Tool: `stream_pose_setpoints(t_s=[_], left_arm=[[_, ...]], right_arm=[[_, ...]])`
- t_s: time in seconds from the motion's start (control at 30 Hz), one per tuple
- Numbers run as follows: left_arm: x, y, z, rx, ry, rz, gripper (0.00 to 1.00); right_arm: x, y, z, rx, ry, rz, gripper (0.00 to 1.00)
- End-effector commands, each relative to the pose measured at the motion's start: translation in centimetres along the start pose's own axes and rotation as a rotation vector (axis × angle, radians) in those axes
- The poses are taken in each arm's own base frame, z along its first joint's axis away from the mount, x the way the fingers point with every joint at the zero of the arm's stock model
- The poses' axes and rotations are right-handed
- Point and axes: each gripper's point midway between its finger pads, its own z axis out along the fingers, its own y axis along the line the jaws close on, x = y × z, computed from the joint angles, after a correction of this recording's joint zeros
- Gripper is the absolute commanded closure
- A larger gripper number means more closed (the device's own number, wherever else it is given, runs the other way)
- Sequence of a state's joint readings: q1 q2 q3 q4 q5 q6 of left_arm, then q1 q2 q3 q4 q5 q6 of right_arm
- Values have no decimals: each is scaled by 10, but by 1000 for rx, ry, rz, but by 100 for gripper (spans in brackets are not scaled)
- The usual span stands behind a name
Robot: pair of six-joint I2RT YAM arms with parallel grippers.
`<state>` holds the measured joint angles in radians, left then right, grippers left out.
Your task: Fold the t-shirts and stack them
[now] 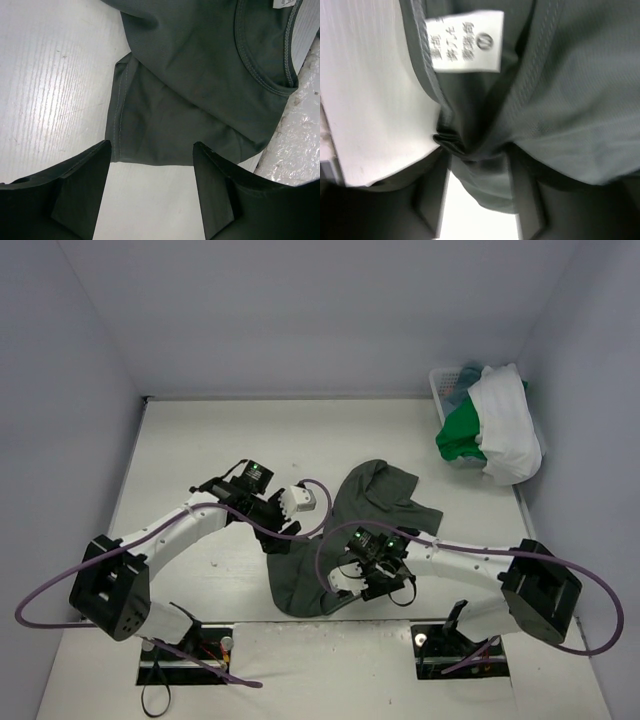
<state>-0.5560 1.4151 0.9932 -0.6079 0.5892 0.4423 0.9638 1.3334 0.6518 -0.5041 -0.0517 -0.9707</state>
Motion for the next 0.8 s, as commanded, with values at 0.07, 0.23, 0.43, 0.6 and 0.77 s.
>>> stream_pose_setpoints(t_s=[0.07, 0.23, 0.43, 0.6, 0.77], left_arm=[[-22, -2, -5, 19, -55, 50, 39], [-23, -1, -8, -2, -63, 66, 39], [-31, -4, -15, -12, -104, 61, 39], [-35, -9, -20, -19, -142, 64, 39], [-31, -20, -9, 27, -145, 53, 39]], right_arm=[[-16, 4, 7, -82, -32, 5, 80], [-34, -25, 0, -4, -101, 73, 100], [-56, -124, -21, 123, -271, 279, 100], [-64, -168, -41, 163, -386, 383, 100], [-63, -173, -45, 176, -388, 419, 100]])
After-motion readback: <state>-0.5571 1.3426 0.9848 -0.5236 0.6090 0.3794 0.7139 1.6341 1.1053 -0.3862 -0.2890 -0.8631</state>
